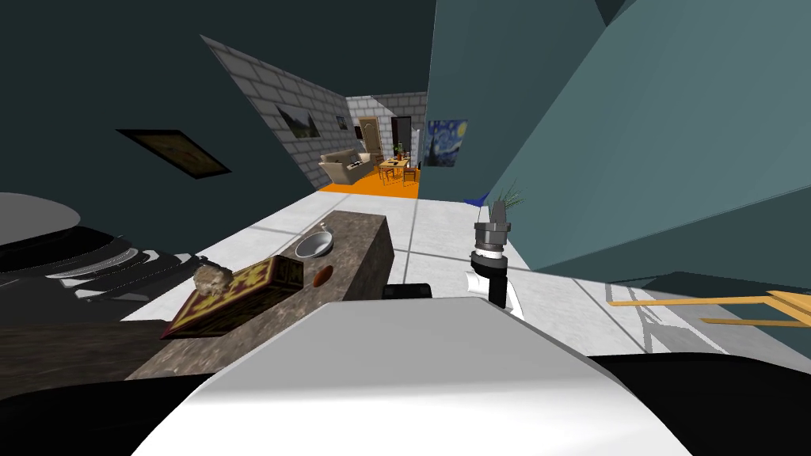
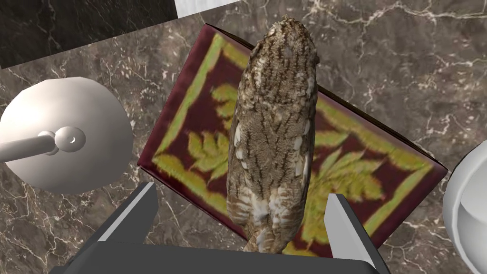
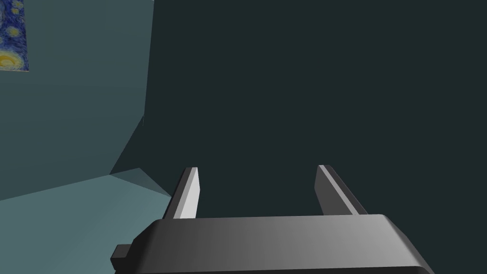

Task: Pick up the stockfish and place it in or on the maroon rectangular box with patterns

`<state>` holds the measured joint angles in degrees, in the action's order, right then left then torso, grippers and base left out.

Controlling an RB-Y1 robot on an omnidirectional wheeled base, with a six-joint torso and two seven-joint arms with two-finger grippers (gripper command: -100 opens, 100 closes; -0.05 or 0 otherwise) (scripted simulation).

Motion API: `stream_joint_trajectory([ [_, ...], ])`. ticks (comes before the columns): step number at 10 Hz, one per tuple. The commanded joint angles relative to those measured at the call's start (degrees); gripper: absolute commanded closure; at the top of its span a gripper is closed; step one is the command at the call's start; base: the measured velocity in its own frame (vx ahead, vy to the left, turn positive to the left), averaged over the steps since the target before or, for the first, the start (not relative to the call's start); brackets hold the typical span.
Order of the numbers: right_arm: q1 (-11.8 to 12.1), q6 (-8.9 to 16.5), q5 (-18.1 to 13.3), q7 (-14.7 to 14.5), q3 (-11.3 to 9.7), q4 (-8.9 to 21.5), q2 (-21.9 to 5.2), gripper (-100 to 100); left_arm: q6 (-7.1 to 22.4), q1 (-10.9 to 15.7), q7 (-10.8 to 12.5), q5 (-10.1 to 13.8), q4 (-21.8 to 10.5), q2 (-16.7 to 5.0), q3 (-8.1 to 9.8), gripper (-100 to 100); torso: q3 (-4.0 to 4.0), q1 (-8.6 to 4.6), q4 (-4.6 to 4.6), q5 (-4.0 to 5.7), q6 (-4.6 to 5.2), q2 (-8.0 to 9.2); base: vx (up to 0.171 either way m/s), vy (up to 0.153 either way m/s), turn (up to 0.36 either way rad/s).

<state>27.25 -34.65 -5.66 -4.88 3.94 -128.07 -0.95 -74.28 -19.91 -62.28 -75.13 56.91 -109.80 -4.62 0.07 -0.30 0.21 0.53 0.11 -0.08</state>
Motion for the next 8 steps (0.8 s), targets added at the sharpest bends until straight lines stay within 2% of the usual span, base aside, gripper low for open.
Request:
stream_joint_trajectory([
  [1, 0.00, 0.00, 0.00, 0.00, 0.00, 0.00, 0.00, 0, -0.15, -0.75, -0.20, 2.57, 0.28, -1.55, -0.90, -100, 0.00, 0.00, 0.00, 0.00, 0.00, 0.00, -0.001, 0.010, 0.019],
  [2, 0.00, 0.00, 0.00, 0.00, 0.00, 0.00, 0.00, 0, -1.93, -0.16, -0.39, 3.14, 0.26, -2.85, -0.27, -100, 0.00, -0.05, -0.01, 0.01, 0.03, 0.01, 0.003, -0.005, 0.012],
  [3, 0.00, 0.00, 0.00, 0.00, 0.00, 0.00, 0.00, 0, -1.93, -0.16, -0.39, 2.11, 0.26, -2.85, 1.98, -100, 0.00, -0.09, 0.00, 0.01, 0.02, 0.00, 0.006, -0.006, 0.020],
  [4, 0.00, 0.00, 0.00, 0.00, 0.00, 0.00, 0.00, 0, -1.93, -5.27, -0.39, 3.14, 0.26, -2.85, 4.54, -100, -0.03, -0.14, -0.02, 0.04, 0.04, -0.03, 0.000, 0.000, 0.000],
  [6, 0.00, 0.00, 0.00, 0.00, 0.00, 0.00, 0.00, 0, -1.93, -0.41, -0.39, 3.14, 0.26, -2.85, 0.56, -100, 0.00, -0.07, 0.00, 0.00, 0.02, 0.01, 0.000, 0.000, 0.000],
  [7, 0.00, 0.00, 0.00, 0.00, 0.00, 0.00, 0.00, 0, -1.93, -0.16, -0.39, 3.14, 0.26, -2.85, -0.27, -100, 0.00, -0.07, 0.00, 0.00, 0.02, 0.01, 0.000, 0.000, 0.000],
  [8, 0.00, 0.00, 0.00, 0.00, 0.00, 0.00, 0.00, 0, -1.94, -0.69, -0.35, 3.14, 0.31, -2.89, 0.51, -100, 0.00, -0.08, -0.01, 0.00, 0.02, 0.01, 0.000, 0.000, 0.000],
])
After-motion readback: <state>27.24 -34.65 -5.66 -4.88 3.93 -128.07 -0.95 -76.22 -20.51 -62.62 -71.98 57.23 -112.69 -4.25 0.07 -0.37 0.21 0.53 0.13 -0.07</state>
